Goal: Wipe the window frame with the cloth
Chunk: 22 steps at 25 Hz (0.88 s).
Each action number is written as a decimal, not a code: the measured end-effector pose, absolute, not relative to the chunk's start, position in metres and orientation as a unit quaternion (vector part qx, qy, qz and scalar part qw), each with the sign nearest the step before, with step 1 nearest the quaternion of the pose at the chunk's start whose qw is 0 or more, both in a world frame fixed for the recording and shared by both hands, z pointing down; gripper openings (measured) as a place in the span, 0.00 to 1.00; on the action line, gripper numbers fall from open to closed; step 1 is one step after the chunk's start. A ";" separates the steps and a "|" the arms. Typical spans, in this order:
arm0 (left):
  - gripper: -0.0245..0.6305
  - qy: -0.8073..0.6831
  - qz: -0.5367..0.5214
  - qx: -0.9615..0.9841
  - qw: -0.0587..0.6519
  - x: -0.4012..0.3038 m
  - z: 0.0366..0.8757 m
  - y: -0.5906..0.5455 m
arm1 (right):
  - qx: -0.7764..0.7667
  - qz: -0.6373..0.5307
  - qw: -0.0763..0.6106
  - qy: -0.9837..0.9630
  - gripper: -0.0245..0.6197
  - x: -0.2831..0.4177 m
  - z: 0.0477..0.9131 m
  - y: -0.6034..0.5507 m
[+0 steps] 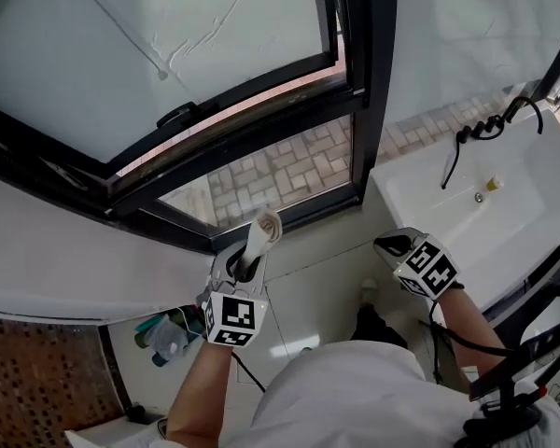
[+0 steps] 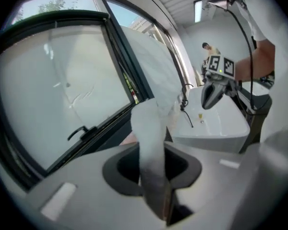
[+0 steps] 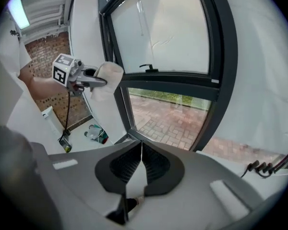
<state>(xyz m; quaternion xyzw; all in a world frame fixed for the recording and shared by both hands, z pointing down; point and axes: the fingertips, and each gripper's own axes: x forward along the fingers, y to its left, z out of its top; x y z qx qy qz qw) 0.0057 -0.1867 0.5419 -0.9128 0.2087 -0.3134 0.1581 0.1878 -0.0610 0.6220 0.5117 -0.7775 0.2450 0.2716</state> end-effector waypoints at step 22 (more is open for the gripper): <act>0.20 0.258 -0.205 -0.942 0.066 -0.270 0.487 -0.061 | 0.597 0.140 0.129 -0.779 0.15 -0.013 0.456 0.009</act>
